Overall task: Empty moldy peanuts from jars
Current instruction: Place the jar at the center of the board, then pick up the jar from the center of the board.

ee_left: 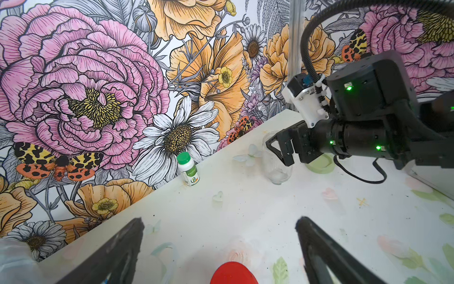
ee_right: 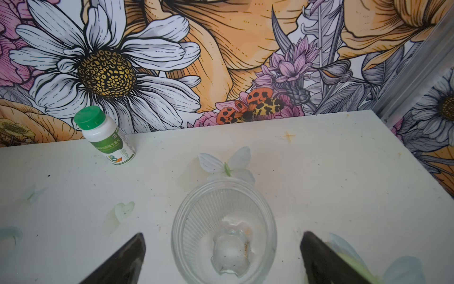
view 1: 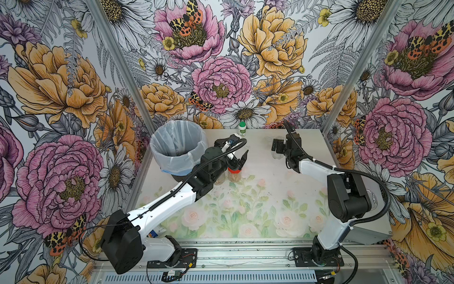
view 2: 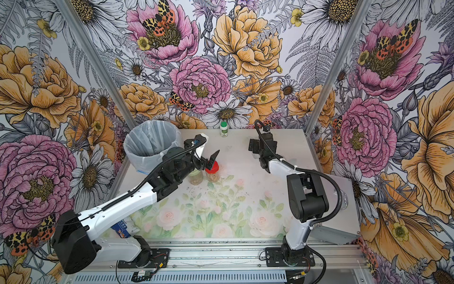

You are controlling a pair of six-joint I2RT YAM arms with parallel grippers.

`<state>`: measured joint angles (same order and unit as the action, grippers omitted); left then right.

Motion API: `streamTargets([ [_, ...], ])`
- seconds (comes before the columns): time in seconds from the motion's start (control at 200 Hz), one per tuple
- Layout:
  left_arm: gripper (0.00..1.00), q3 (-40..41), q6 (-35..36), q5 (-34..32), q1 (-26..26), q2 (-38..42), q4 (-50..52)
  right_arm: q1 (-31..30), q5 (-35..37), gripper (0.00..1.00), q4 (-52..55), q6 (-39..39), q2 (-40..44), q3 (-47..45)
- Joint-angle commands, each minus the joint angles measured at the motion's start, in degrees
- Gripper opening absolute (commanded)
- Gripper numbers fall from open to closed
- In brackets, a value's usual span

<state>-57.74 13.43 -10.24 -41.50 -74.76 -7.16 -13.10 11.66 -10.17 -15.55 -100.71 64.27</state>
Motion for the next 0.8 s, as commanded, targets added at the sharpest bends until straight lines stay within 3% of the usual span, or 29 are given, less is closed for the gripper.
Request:
streamTargets([
  [0.0,0.99,-0.6,-0.4,-1.3,0.5,1.9,2.7,-1.9,0.6,0.98,0.4,0.4,5.9,-1.7],
  [0.14,0.99,-3.3,-1.5,-4.7,0.8,3.1,9.3,-4.3,-1.4,0.98,4.8,0.8,12.0,-2.6],
  [0.29,0.99,-4.4,-3.1,-6.5,1.2,5.1,14.4,-6.9,-11.3,0.92,11.9,-1.6,16.8,-2.3],
  [0.48,0.99,-3.8,-5.6,-8.2,1.3,9.8,18.4,-11.9,-17.8,0.91,16.7,-5.1,21.8,-4.4],
  [0.791,0.99,-1.4,-7.3,-13.7,2.6,17.2,24.3,-24.9,-18.3,0.91,21.4,-5.2,19.7,-3.6],
])
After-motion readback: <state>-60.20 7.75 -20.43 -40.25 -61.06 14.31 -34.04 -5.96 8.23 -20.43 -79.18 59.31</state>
